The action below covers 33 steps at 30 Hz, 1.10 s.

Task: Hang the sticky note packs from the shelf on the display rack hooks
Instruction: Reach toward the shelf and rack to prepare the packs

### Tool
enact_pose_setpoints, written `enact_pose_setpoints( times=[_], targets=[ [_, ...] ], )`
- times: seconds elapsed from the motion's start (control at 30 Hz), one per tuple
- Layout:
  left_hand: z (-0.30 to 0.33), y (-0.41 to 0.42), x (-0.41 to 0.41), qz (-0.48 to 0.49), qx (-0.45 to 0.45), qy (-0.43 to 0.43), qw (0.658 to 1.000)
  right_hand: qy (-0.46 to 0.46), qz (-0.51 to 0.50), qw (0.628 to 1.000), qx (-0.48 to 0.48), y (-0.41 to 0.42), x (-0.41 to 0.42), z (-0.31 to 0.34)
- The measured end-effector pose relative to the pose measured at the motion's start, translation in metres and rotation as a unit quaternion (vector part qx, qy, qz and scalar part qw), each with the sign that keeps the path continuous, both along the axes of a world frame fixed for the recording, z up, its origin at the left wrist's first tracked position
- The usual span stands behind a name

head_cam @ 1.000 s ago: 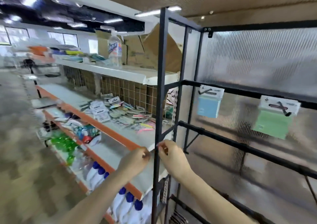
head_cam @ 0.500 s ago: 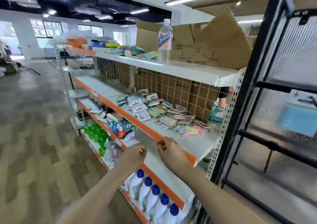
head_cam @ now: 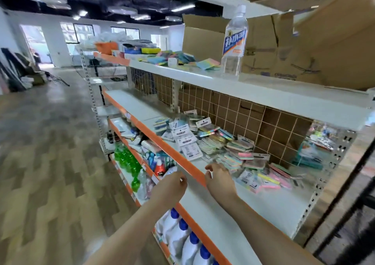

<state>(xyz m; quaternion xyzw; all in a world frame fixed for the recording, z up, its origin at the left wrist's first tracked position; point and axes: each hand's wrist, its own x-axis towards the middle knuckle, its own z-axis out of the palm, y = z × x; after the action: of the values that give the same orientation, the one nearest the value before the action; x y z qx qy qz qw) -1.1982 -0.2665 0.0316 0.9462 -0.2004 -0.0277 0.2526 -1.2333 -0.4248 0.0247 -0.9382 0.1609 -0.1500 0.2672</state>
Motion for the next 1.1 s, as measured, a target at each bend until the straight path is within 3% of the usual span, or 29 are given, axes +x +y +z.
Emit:
enact_pose_setpoints(
  times=[0.4,0.63,0.83,1.1],
  targets=[
    [-0.015,-0.050,0.120,-0.041,0.022,-0.008,0.999,0.073,-0.012,0.997,-0.005,-0.039,0.115,-0.024],
    [-0.030,-0.057,0.194,-0.055,-0.013,-0.007,0.998,0.104,0.000,0.994,-0.017,-0.031,0.176,-0.043],
    [-0.052,-0.061,0.264,-0.139,0.054,-0.058,0.987,0.155,-0.058,0.985,-0.057,-0.010,0.216,-0.062],
    [-0.084,-0.061,0.318,-0.268,0.100,-0.127,0.950,0.158,-0.153,0.965,-0.141,0.005,0.241,-0.083]
  ],
)
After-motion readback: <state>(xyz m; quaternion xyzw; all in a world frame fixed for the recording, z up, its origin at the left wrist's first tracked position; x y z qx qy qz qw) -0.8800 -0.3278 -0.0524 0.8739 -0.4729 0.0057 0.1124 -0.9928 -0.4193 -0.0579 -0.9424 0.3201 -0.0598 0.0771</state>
